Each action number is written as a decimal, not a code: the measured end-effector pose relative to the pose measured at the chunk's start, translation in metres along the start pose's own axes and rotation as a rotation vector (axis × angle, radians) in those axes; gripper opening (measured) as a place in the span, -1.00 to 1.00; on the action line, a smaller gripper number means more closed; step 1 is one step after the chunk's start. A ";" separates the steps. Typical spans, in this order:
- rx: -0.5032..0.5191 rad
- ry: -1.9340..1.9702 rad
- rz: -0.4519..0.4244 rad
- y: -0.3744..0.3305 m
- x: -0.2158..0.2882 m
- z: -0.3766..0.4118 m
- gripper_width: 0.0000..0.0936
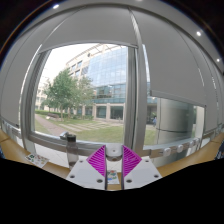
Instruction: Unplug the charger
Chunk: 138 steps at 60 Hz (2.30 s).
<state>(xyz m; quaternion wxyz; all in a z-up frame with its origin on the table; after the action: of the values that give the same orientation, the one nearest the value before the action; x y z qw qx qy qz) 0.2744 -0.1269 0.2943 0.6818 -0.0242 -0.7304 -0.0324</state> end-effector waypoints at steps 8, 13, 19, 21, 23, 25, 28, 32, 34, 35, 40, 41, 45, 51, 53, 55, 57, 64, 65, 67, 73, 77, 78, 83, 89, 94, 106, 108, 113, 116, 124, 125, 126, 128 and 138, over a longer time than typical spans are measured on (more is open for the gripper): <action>-0.016 0.042 0.058 0.011 -0.019 -0.056 -0.62; -0.015 0.082 0.186 0.022 -0.089 -0.081 -0.62; 0.000 0.122 0.326 0.036 -0.149 -0.099 -0.62; 0.013 0.132 0.356 0.040 -0.166 -0.101 -0.62; 0.023 0.139 0.385 0.041 -0.189 -0.101 -0.62; 0.031 0.145 0.412 0.042 -0.202 -0.103 -0.62; 0.036 0.151 0.438 0.043 -0.222 -0.105 -0.62; 0.044 0.163 0.465 0.041 -0.237 -0.107 -0.61; 0.043 0.166 0.476 0.041 -0.245 -0.107 -0.61; 0.043 0.167 0.483 0.040 -0.248 -0.107 -0.60; 0.041 0.168 0.467 0.040 -0.246 -0.108 -0.54; 0.039 0.167 0.467 0.039 -0.246 -0.108 -0.52; 0.030 0.158 0.470 0.038 -0.249 -0.109 -0.43; -0.022 0.143 0.481 0.036 -0.253 -0.111 -0.11; -0.026 0.140 0.480 0.035 -0.251 -0.110 -0.07; -0.030 0.140 0.472 0.033 -0.245 -0.109 -0.01; -0.040 0.140 0.459 0.030 -0.238 -0.106 0.07; -0.072 0.110 0.358 0.011 -0.189 -0.095 0.32; -0.082 0.108 0.339 0.006 -0.181 -0.093 0.39; -0.099 0.108 0.303 -0.004 -0.165 -0.087 0.52; -0.107 0.118 0.224 -0.041 -0.128 -0.059 0.65; -0.101 0.152 0.217 -0.068 -0.119 -0.035 0.73; -0.097 0.162 0.217 -0.075 -0.119 -0.028 0.73; -0.062 0.187 0.239 -0.105 -0.126 0.007 0.72; -0.042 0.188 0.308 -0.135 -0.147 0.048 0.72; -0.010 0.199 0.359 -0.160 -0.168 0.086 0.73; 0.099 0.130 0.425 -0.191 -0.181 0.153 0.74; 0.113 0.118 0.426 -0.196 -0.180 0.162 0.75; 0.151 0.099 0.422 -0.203 -0.172 0.179 0.74; 0.168 0.092 0.408 -0.207 -0.166 0.187 0.74; 0.198 0.087 0.386 -0.214 -0.151 0.198 0.75; 0.198 0.088 0.385 -0.215 -0.149 0.198 0.75; 0.197 0.086 0.382 -0.215 -0.148 0.198 0.75; 0.197 0.079 0.371 -0.215 -0.144 0.198 0.75; 0.200 0.058 0.357 -0.218 -0.136 0.201 0.74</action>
<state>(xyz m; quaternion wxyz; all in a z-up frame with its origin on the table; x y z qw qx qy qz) 0.0666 -0.3273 0.1413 0.6964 -0.0846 -0.6943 0.1610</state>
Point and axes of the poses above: the point between the fingertips, and its own axes, seen from behind it with the camera up: z to the left, x up, y forward, the way the camera looks, the point moved 9 cm from there along -y, backward, against the way the camera looks, and after that the axes turned 2 degrees about x, right-handed, at the moved point
